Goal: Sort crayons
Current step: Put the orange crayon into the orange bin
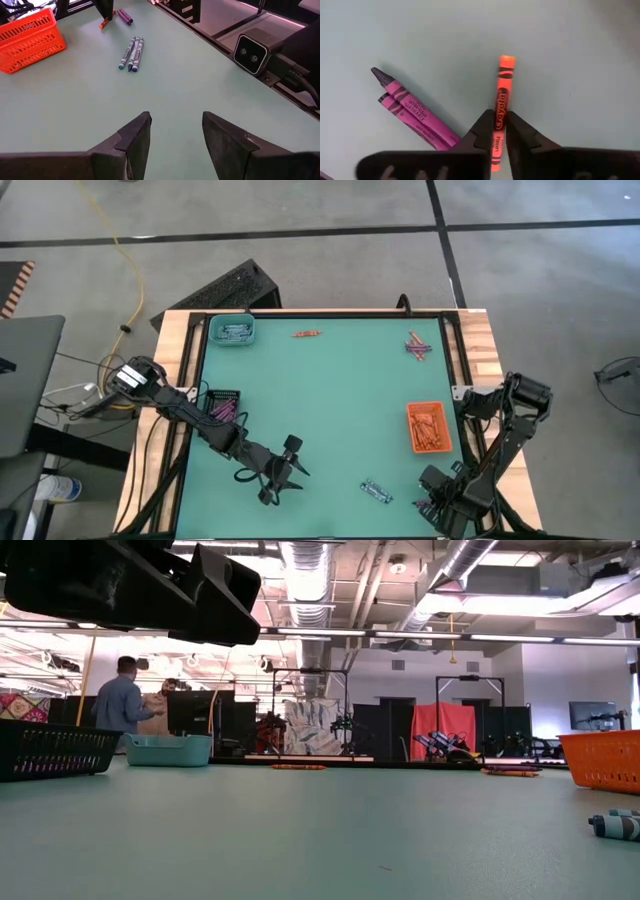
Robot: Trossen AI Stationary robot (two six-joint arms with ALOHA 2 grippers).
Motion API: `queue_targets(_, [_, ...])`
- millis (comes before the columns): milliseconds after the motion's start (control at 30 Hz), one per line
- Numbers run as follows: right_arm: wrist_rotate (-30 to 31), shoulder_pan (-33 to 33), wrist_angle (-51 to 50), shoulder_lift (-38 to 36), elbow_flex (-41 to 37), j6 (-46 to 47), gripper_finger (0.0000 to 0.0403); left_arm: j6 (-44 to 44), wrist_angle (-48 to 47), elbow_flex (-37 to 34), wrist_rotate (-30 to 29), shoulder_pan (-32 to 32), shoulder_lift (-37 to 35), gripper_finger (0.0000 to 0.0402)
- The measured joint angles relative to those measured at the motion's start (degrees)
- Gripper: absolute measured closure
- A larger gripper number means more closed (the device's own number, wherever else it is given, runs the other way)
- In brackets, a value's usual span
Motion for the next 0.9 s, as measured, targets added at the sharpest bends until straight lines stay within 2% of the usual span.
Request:
queue_targets(167, [-0.22, -0.33, -0.22, 0.02, -0.02, -1.35, 0.0396, 0.02, -0.16, 0.00, 0.00, 0.00, 0.00, 0.0233])
queue_targets(367, [-0.42, -0.75, -1.04, 0.15, 0.49, -1.43, 0.0400, 0.26, -0.22, 0.00, -0.01, 0.00, 0.00, 0.0233])
queue_targets(533, [-0.33, -1.59, -6.66, 0.41, 3.28, -1.73, 0.0401, 0.28, -0.42, 0.00, -0.02, 0.00, 0.00, 0.0233])
queue_targets(667, [0.75, -2.76, -10.53, 0.63, 4.78, -3.46, 0.0402, 0.53, -0.44, 0.00, -0.04, 0.02, 0.00, 0.0233])
queue_targets(900, [1.79, -5.49, -11.58, 0.58, 6.32, -7.64, 0.0402, 0.46, -0.46, 0.00, -0.28, 0.02, 0.00, 0.0233])
